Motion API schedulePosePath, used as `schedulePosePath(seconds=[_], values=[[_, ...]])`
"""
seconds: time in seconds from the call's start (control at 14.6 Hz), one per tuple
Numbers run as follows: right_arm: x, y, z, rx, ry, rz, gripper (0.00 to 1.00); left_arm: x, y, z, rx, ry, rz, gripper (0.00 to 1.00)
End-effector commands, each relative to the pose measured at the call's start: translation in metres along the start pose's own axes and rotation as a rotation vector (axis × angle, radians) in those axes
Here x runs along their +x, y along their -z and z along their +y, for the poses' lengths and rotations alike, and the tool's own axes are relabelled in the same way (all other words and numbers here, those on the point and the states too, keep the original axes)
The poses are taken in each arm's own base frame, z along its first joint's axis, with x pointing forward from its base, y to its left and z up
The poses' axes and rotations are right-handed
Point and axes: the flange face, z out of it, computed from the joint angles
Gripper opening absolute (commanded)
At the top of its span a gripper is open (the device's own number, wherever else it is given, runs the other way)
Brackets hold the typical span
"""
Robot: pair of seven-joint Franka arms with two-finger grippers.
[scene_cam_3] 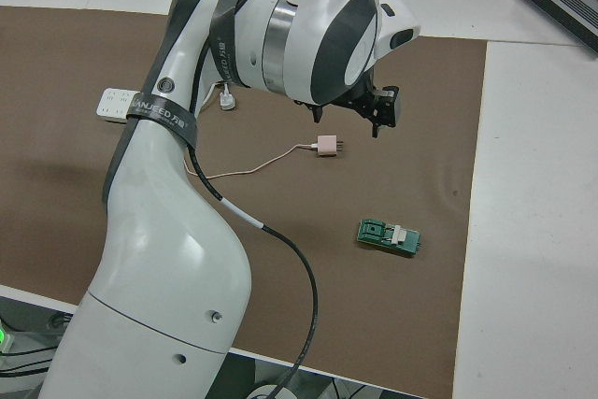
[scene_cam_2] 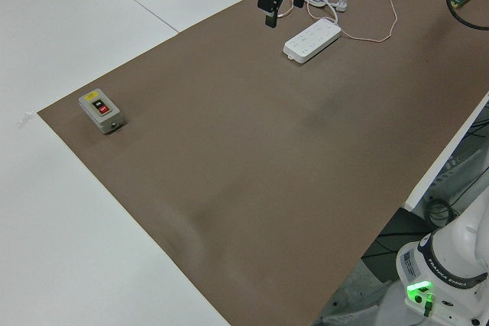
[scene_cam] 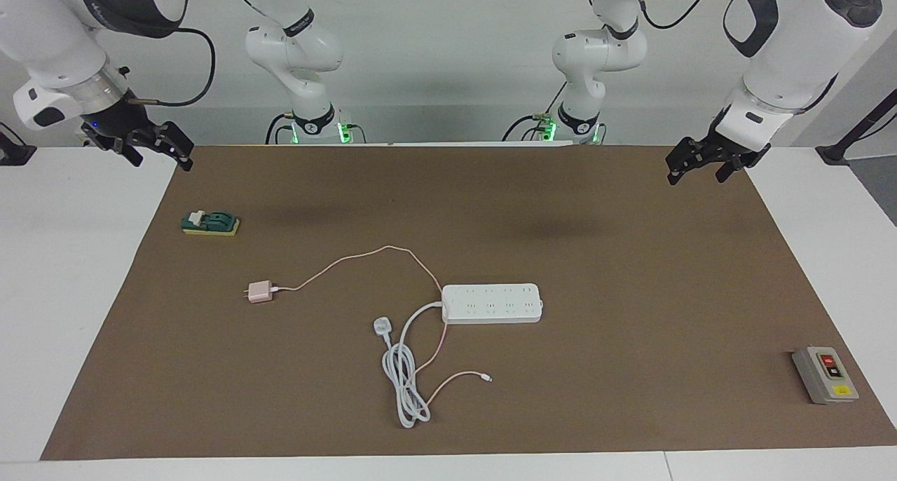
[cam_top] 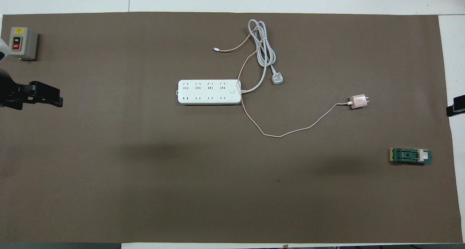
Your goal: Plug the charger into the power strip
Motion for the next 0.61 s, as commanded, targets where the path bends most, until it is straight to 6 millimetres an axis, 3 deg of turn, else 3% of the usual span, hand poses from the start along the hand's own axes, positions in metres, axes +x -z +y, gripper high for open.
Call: schedulePosePath(seconds=[0.0, 0.2, 0.55], values=[[0.019, -0.029, 0.008, 0.024, -0.072, -0.024, 1.0, -0.003, 0.003, -0.002, 0.016, 0.002, -0.005, 1.0], [0.035, -0.054, 0.017, 0.115, -0.197, -0.069, 1.0, -0.003, 0.003, -0.002, 0.016, 0.002, -0.005, 1.0], [0.057, -0.093, 0.012, 0.19, -0.401, -0.133, 1.0, 0.001, 0.004, 0.001, 0.016, -0.004, 0.022, 1.0]])
